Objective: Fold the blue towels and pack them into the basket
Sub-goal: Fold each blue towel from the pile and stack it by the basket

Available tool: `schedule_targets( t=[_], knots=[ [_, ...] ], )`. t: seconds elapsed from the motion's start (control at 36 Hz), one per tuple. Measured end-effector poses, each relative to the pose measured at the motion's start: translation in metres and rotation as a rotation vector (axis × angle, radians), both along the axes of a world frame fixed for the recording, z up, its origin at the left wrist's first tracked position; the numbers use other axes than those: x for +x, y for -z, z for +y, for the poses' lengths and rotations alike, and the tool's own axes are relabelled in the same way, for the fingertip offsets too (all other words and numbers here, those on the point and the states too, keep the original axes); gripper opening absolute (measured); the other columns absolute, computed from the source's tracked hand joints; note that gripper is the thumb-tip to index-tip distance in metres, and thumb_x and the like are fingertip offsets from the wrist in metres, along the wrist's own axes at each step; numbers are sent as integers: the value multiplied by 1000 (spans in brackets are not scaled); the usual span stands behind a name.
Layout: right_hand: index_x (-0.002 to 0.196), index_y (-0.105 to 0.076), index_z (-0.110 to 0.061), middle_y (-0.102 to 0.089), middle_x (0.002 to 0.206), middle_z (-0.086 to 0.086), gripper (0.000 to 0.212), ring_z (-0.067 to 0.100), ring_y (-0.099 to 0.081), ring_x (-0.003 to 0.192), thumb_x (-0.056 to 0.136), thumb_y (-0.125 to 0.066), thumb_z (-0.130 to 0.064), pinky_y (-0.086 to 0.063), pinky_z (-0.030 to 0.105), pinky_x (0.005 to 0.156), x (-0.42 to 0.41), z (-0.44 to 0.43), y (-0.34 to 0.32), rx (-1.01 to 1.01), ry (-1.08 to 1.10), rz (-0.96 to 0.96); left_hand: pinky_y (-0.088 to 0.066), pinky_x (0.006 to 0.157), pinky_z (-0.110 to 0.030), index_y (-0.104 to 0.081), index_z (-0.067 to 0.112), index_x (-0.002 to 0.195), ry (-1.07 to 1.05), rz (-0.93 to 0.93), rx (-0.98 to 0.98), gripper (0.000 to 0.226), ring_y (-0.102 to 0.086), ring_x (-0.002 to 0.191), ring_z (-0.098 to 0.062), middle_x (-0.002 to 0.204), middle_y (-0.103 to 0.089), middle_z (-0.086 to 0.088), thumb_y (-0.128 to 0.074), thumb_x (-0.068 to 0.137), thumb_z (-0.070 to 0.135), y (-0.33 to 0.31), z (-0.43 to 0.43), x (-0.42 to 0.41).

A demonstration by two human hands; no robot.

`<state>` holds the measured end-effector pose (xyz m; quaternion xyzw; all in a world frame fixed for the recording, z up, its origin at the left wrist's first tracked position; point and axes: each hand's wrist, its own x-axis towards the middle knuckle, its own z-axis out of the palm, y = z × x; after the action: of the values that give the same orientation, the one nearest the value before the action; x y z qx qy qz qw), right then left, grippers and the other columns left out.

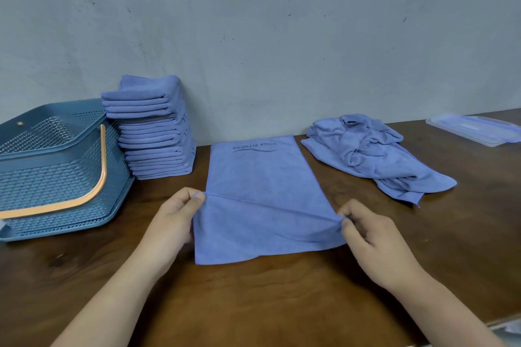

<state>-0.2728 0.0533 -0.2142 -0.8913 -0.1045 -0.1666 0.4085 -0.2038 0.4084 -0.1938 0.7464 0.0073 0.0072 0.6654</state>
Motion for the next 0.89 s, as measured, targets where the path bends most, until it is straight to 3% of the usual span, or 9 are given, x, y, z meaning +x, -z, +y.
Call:
schedule_targets(
  t=[0.06, 0.14, 0.25, 0.33, 0.39, 0.58, 0.69, 0.81, 0.89],
  knots=[
    [96, -60, -23, -49, 61, -2, 16, 9, -39, 53, 109, -51, -20, -32, 24, 52, 1, 0, -2, 95, 26, 33, -47, 73, -44, -66, 20, 89, 22, 3, 23, 31, -63, 80, -23, 89, -72, -6, -53, 110, 39, 0, -1, -1],
    [107, -63, -32, -62, 74, 0, 11, 17, -52, 63, 109, -52, -33, -39, 20, 58, 5, 1, -3, 174, 56, 65, -46, 63, -37, -65, 18, 95, 44, 14, 63, 32, -63, 76, -21, 91, -73, -6, -52, 110, 42, 1, -2, -2],
    [120, -62, -46, -67, 78, -17, 24, 5, -60, 70, 100, -70, -33, -48, 15, 67, 7, 1, -3, 218, 37, 139, -47, 61, -36, -64, 16, 98, 62, 33, 86, 34, -64, 76, -20, 92, -73, -7, -49, 111, 44, 4, -2, -1],
    [122, -69, -37, -78, 105, -16, 26, 5, -74, 98, 100, -72, -22, -59, 29, 90, 4, 3, -6, 259, -7, 195, -49, 64, -37, -66, 19, 96, 54, 57, 94, 35, -64, 78, -20, 94, -73, -7, -48, 111, 44, 4, -2, -1],
    [116, -75, -34, -79, 107, -10, 19, 8, -74, 104, 103, -68, -22, -57, 35, 96, 4, 3, -9, 336, -2, 178, -49, 69, -42, -67, 21, 96, 65, 71, 73, 36, -66, 84, -23, 101, -75, -10, -46, 112, 44, 2, -1, -3],
    [112, -79, -18, -78, 114, 10, 29, 33, -72, 112, 108, -54, -31, -52, 61, 103, 1, 1, -23, 701, 31, 141, -49, 89, -52, -67, 18, 96, 213, 76, -142, 37, -68, 102, -29, 112, -73, -13, -44, 112, 42, -19, -1, -14],
    [108, -77, -13, -77, 110, 15, 30, 36, -72, 109, 107, -53, -32, -51, 56, 102, -2, 1, -28, 752, 26, 124, -50, 72, -27, -58, 11, 93, 382, 71, -207, 32, -63, 84, -13, 91, -65, -4, -53, 110, 38, -24, -2, -25],
    [105, -76, -10, -76, 105, 19, 30, 35, -73, 99, 103, -56, -33, -52, 51, 94, -3, 4, -36, 800, 9, 125, -39, 66, -30, -57, 13, 90, 488, 75, -225, 32, -52, 78, -16, 89, -53, -7, -60, 100, 43, -26, 5, -29],
    [103, -77, -15, -77, 103, 13, 28, 35, -73, 102, 107, -54, -31, -52, 49, 95, -1, 8, -47, 709, 20, 89, -41, 62, -26, -60, 14, 86, 442, 14, -227, 31, -54, 72, -15, 83, -56, -4, -59, 103, 39, -32, 6, -30]
  ],
)
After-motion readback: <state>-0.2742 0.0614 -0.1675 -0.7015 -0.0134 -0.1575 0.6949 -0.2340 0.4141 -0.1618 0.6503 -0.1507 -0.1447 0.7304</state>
